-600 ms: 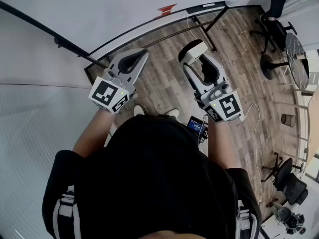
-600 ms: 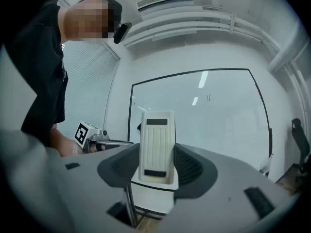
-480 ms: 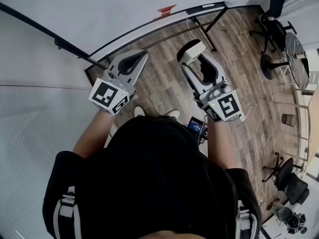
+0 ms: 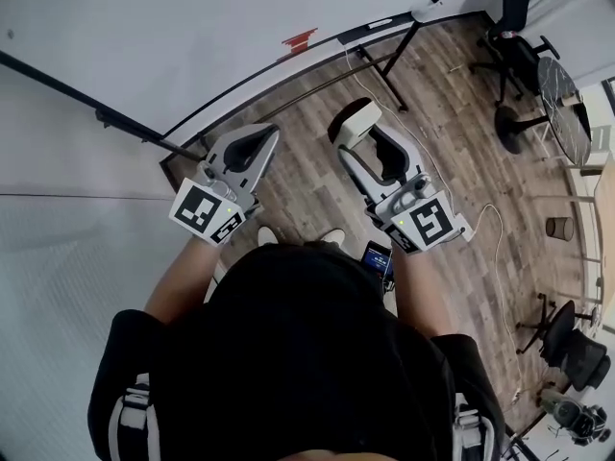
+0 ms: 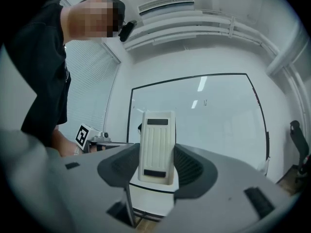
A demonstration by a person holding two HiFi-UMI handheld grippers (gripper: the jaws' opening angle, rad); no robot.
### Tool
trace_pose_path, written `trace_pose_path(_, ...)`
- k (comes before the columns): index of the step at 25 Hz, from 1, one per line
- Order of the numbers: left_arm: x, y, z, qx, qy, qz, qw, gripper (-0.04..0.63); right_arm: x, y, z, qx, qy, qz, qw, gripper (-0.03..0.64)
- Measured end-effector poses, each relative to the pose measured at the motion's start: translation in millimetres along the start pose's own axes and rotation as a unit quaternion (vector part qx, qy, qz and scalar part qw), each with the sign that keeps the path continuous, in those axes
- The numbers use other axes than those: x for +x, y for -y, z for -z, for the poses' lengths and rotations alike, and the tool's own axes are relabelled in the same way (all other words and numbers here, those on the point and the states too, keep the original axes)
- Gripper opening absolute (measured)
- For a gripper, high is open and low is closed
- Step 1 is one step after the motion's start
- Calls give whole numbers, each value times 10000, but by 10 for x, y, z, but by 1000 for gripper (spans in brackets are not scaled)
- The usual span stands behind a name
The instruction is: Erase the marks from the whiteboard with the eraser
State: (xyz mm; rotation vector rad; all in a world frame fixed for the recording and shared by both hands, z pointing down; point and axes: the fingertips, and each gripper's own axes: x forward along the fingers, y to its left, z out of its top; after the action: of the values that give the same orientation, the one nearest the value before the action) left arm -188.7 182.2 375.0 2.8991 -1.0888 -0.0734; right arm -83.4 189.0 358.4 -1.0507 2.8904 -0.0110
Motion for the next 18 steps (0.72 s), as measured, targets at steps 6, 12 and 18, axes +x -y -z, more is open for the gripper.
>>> trace_pose_path(6,379,278,-29,60,-6,173,9998,5,-314,265,-59,-6,58,59,10000,222)
trace_pose_path(12,876,580,-53,214,-22,158,9996,6,-652,630,-121,-110,118,25,9999,222)
trace_pose_path(18,1316,794,0,363,-73,68,9993,6,-853,1020,-123,-80,150,36,9998,222)
